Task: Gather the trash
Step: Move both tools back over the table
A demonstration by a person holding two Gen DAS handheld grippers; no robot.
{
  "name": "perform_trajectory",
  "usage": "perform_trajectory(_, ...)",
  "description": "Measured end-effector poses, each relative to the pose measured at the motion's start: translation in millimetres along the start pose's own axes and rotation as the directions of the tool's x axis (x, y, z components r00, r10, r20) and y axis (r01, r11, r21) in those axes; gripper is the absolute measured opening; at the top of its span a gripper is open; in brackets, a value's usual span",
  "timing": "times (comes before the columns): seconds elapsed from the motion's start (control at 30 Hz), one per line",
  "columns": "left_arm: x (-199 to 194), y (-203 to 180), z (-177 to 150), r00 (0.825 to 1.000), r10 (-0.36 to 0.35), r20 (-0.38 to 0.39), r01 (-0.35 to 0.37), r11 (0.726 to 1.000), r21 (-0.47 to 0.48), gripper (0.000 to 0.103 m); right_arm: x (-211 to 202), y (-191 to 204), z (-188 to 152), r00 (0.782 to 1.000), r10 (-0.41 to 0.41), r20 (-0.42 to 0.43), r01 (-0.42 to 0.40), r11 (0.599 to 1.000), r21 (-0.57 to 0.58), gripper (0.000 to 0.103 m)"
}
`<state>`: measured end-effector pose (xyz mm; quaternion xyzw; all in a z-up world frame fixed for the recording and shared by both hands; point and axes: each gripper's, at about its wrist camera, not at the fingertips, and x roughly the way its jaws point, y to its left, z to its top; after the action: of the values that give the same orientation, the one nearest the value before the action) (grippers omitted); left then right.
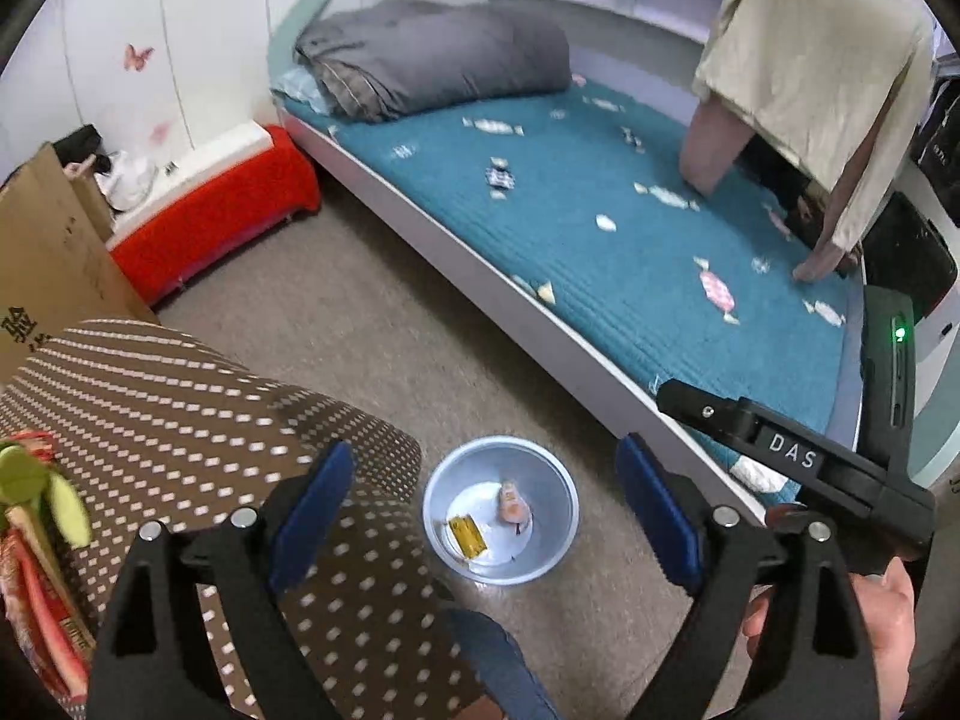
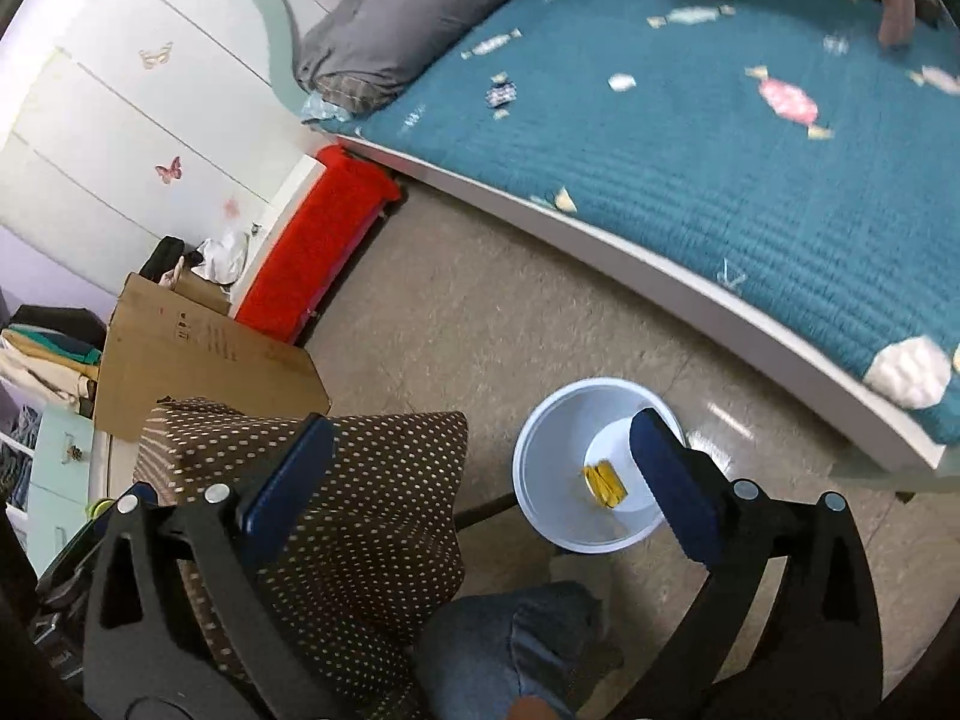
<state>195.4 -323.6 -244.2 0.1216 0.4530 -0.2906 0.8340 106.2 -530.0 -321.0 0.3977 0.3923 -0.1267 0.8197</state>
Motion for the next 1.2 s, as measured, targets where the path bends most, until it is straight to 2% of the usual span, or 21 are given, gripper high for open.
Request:
perform_trajectory(0.3,-68,17,-11,0.993,0.015,0.119,-0.012,0.999,-0.032,0.090,-51,50,-8,0.997,0.010,0.081,-0.002,0.996,-0.094,0.097)
perform_trajectory(0.5,-106,35,-22,0.982,0.040,0.184,-0.026,0.997,-0.074,0.090,-84,95,-19,0.991,0.054,0.125,-0.031,0.983,-0.180,0.097)
perform_trajectory(0.87,-181,82,-51,0.938,0.143,0.315,-0.096,0.983,-0.159,0.094,-118,182,-50,0.982,0.125,0.144,-0.067,0.933,-0.354,0.097)
perform_trajectory(1.2,-222,138,-97,0.907,0.243,0.344,-0.159,0.954,-0.255,0.094,-111,246,-87,0.984,0.148,0.096,-0.086,0.878,-0.470,0.097)
